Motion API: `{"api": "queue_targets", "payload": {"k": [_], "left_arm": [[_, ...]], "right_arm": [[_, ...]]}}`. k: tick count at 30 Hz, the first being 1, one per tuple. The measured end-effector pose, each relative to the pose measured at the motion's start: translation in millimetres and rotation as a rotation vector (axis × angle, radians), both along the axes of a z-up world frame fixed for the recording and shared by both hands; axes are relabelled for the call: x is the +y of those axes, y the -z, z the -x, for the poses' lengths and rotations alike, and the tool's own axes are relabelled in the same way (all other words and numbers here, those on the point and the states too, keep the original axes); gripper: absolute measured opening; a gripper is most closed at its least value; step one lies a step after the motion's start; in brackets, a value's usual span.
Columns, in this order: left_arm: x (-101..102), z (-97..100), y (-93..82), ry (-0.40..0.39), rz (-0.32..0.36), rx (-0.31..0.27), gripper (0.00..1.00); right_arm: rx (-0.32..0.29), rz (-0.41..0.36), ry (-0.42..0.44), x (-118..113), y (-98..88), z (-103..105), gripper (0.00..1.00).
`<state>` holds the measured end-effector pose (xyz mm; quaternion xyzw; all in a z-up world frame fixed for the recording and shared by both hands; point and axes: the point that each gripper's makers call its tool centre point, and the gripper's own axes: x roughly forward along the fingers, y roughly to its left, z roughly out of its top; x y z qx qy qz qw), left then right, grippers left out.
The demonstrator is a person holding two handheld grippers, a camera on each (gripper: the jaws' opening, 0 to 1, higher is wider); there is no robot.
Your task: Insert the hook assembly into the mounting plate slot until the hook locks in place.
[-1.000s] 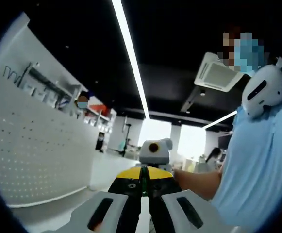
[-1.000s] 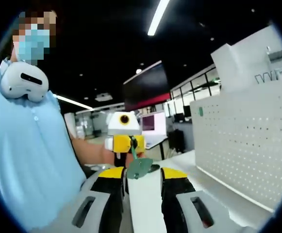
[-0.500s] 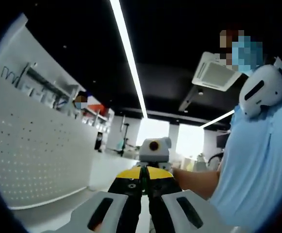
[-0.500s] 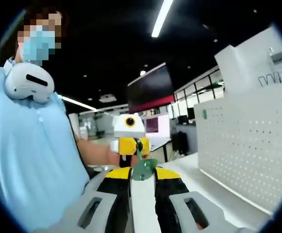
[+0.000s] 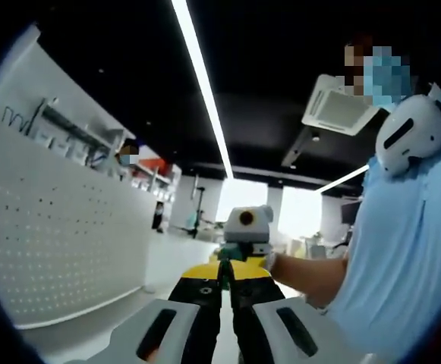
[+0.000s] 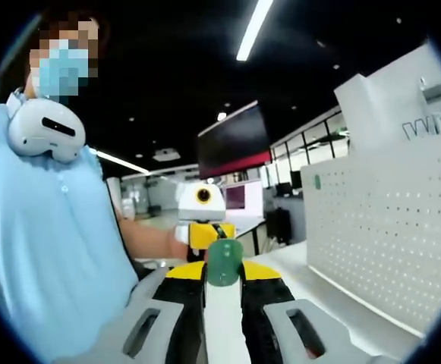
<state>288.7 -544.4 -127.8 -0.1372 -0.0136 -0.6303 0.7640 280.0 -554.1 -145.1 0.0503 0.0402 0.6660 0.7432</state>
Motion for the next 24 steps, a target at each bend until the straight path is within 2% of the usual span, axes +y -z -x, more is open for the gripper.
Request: {"api": "queue_targets", "payload": {"k": [5,15,24], "left_arm": [[-1,1.7,6.0,0.004,-0.076,-0.046,0.04],[-4,3.4,16.8,0.013,-0.175,-0.077,0.07],[-9,4.9,18.0,0.019,-0.186,-0.083,0.07]], "right_arm": [[0.012,0.017,-0.003,0,3.4,0,0.15],[0.019,0.032,-0.006,2,7.5,0,0.15],[0.019,0.060,-0.016,4,10.7,2,0.15]]}}
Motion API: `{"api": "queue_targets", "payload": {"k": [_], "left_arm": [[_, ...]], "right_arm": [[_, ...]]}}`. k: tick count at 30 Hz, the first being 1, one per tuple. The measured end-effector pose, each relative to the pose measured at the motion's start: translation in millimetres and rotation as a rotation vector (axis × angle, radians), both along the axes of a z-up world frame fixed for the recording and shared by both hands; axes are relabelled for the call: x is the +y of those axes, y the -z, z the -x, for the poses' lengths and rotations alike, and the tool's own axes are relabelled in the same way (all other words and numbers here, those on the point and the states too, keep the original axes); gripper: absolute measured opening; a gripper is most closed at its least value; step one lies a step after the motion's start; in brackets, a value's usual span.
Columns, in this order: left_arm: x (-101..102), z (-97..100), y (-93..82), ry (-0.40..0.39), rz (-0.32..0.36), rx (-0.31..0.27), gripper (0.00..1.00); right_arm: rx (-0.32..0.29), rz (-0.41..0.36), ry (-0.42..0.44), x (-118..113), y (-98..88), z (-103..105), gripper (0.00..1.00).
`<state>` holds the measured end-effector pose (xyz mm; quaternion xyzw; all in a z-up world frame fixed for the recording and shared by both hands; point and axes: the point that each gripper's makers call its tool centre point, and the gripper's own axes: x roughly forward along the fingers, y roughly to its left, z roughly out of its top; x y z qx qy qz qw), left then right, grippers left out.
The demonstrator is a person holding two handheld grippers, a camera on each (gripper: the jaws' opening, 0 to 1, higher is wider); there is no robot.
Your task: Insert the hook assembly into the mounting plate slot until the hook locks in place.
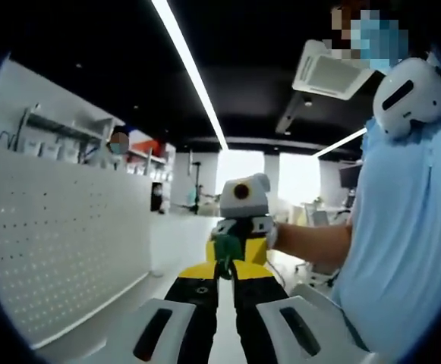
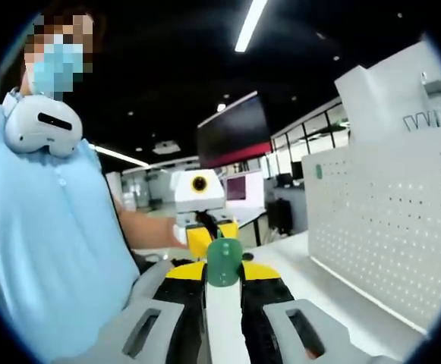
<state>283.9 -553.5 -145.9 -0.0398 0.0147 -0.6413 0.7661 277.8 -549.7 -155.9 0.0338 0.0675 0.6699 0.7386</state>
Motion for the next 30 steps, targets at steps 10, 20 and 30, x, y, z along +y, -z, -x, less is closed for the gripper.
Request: {"api": "queue_targets", "payload": {"k": [10,20,30], "left_arm": [[-4,3.8,1.6,0.013,-0.018,-0.006,0.07],[-5,8.0,9.3,0.025,-0.055,-0.017,0.05],[-3,5.1,12.7,0.017,-0.045,-0.002,0.03]], "right_arm": [[-0.003,0.022,-0.017,5,1.9,5,0.15],[-0.004,0.073,-0.020,6,9.7,7,0.14],[0.017,0.094,-0.018,7,13.3,3,0.15]]}}
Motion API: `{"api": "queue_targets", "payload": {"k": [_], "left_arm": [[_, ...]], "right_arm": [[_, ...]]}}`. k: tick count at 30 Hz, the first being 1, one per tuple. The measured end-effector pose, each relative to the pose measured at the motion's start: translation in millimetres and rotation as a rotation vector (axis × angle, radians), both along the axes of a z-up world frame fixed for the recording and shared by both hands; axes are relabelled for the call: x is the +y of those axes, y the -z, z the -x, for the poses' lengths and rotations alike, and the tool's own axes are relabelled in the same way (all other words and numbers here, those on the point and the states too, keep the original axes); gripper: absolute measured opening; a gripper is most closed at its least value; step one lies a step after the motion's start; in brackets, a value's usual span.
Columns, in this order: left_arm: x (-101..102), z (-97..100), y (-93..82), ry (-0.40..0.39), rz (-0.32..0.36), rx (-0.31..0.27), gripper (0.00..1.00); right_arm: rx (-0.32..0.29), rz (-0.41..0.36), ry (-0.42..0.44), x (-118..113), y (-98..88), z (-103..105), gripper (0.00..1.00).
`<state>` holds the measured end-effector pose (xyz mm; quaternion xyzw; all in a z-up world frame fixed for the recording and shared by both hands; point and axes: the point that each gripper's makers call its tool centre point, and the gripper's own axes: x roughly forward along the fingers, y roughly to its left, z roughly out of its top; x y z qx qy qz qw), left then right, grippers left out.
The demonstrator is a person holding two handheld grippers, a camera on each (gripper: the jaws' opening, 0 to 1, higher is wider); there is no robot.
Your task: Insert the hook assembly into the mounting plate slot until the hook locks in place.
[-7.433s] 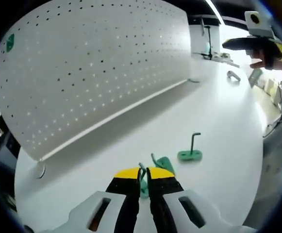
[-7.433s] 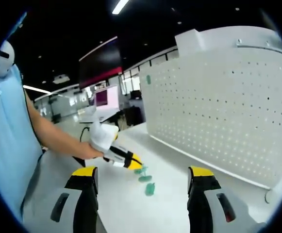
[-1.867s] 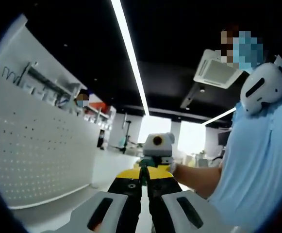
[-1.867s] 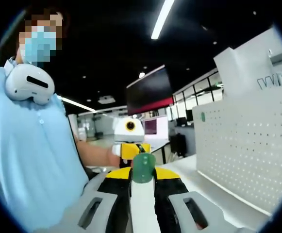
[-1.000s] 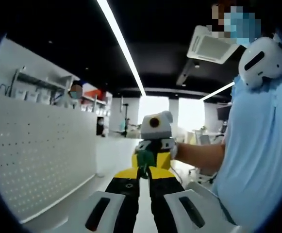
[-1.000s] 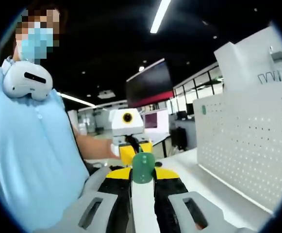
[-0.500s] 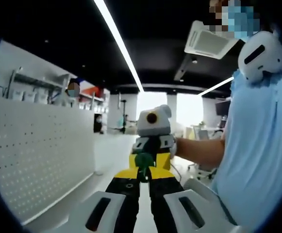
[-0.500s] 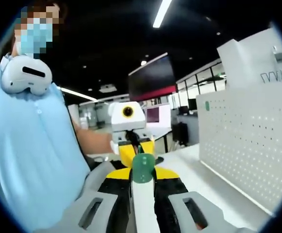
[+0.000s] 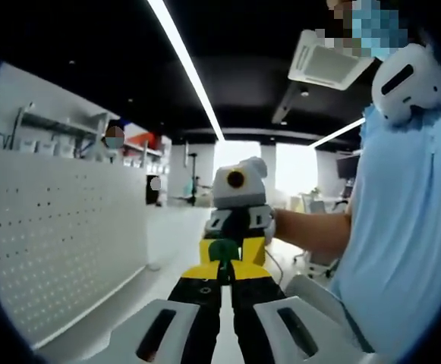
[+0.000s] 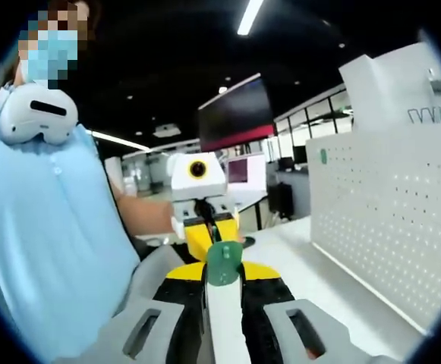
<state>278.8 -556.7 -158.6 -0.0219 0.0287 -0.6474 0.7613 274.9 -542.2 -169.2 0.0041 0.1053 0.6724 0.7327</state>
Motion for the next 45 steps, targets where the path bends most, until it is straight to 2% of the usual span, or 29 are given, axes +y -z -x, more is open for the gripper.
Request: {"api": "queue_targets", "payload": {"k": [6,12,16,19,25,45], "left_arm": [[1,-3.9,0.4,-0.022,0.014,0.008,0.03],[3,-10.1,0.0,-0.054,0.015,0.007,0.03],[7,-14.3,-0.5,-0.073,0.015,0.006,0.03],[9,-17.4,-0.6,-0.090,0.015,0.006,0.03],[13,-22.2,-0.8,-0.115,0.008,0.002,0.03],[35,-49.0,-3.5,-0.257,0.004,-0.008,0.03]], "right_arm": [[-0.007,0.006,0.007,1,2.1,-3,0.16],[-0.017,0.005,0.028,0,2.7,-8,0.25],[-0.029,0.006,0.050,-2,2.5,-12,0.34],[-0.036,-0.001,0.072,-3,1.2,-15,0.45],[-0.047,-0.011,0.110,-5,-1.2,-22,0.60],[-0.085,-0.010,0.216,-15,-3.8,-41,0.85]]}}
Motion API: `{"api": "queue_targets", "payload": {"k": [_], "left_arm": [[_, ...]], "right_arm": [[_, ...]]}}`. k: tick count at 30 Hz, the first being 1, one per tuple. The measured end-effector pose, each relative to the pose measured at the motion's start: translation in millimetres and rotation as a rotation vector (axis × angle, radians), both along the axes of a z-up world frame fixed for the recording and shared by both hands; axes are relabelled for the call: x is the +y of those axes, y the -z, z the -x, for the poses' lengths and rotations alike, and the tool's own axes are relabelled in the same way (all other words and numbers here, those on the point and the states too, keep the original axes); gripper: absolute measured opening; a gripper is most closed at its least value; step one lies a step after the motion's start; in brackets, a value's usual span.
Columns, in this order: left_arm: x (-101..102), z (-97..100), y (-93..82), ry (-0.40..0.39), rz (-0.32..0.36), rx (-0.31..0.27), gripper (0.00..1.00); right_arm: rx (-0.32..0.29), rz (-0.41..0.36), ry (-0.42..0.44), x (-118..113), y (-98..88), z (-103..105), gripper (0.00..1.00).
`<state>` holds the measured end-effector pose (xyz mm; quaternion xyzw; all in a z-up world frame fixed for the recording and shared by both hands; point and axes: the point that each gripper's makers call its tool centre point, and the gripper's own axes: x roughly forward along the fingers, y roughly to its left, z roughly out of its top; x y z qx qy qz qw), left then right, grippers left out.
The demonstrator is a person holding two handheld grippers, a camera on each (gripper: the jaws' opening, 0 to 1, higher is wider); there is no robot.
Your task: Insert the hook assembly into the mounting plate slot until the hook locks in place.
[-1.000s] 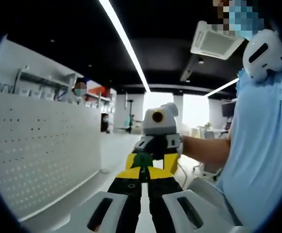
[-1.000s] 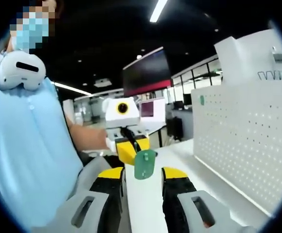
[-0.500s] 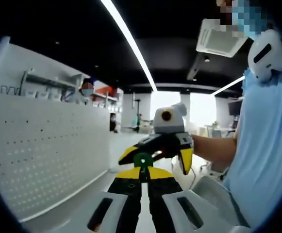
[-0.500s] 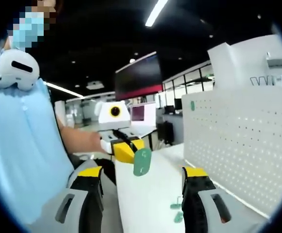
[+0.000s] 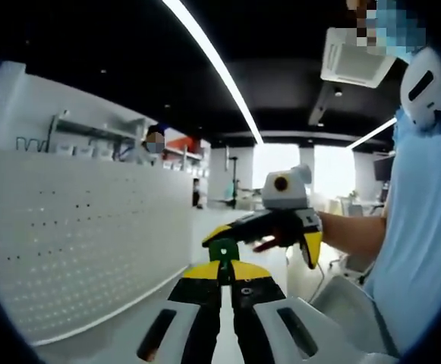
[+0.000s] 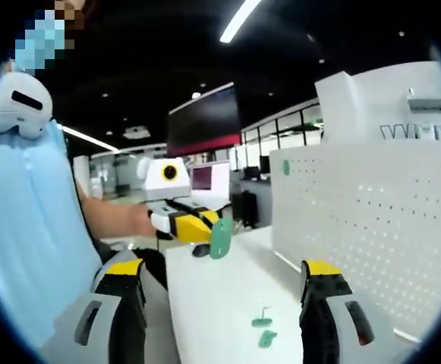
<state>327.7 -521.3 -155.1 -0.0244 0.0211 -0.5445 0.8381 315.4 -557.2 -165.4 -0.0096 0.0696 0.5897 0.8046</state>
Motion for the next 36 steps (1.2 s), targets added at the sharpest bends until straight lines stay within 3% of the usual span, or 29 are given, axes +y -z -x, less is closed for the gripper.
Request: {"api": "queue_targets", "payload": {"k": [5,14,26,36], "left_arm": [[9,-11.6,-0.7,-0.072,-0.010,-0.011,0.03],[39,-45.4,-0.8,-0.283,-0.027,-0.031,0.03],[111,-105.1,-24.9,-0.620,0.027,-0.073,0.03],[134,-123.7,-29.6,-0.731,0.027,-0.094,0.03]], "right_arm": [[-0.002,0.003,0.008,-2,0.2,-1,0.85],[-0.001,0.015,0.019,-5,2.2,-1,0.85],[0.006,0.018,0.033,-9,4.2,-4,0.85],[0.010,0.020,0.035,-9,5.2,-7,0.85]]}}
